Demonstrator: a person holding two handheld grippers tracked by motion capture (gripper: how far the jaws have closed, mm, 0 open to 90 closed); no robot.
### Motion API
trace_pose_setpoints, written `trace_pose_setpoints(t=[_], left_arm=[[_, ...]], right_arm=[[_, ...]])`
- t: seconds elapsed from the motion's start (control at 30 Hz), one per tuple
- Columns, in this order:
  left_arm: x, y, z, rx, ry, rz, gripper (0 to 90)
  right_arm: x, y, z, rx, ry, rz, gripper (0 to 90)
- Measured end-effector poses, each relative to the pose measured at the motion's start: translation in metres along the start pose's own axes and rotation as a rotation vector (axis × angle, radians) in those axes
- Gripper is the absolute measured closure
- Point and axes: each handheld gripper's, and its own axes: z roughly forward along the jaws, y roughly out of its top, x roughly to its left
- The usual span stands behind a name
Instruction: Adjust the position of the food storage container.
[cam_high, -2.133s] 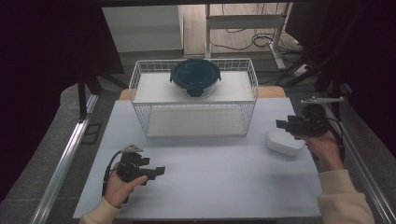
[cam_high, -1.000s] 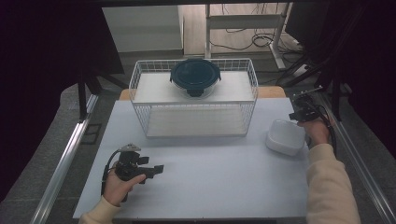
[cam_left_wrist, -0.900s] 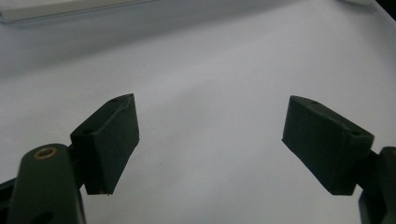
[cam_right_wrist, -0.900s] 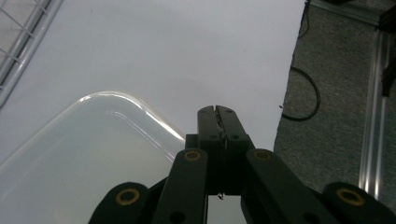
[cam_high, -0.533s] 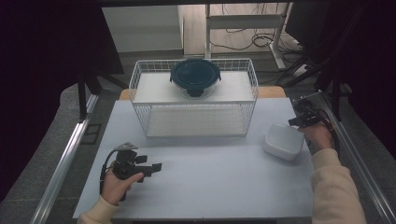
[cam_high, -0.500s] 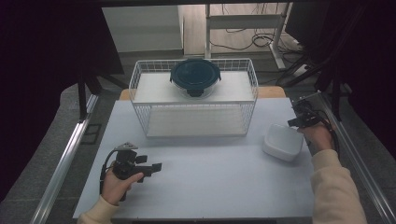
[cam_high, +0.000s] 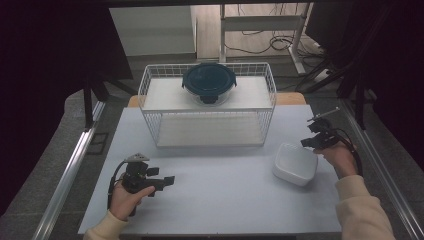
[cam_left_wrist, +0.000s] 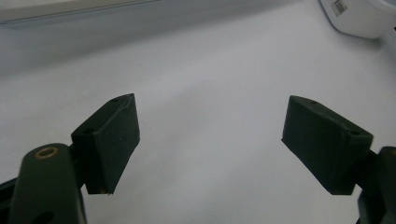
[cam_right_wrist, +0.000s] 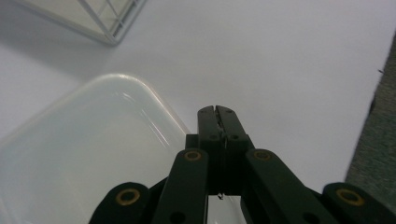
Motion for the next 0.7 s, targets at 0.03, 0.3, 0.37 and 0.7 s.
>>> trace_pose_setpoints(t=[0.03, 0.3, 0.37, 0.7], left_arm=[[0.000, 0.000, 0.000, 0.000, 0.000, -0.001, 18.1], [0.003, -0.001, 0.002, 0.007, 0.000, -0.008, 18.2], [0.003, -0.001, 0.002, 0.010, 0.001, -0.008, 18.2], [-0.001, -0.001, 0.004, 0.015, -0.003, 0.000, 18.2]], right_arm=[[-0.001, -0.001, -0.001, 0.010, -0.015, -0.005, 89.5], [-0.010, -0.021, -0.005, 0.000, -0.017, 0.011, 89.6], [-0.008, -0.027, -0.005, 0.018, -0.007, 0.011, 89.6], [0.035, -0.049, -0.012, 0.042, 0.072, -0.065, 89.6]])
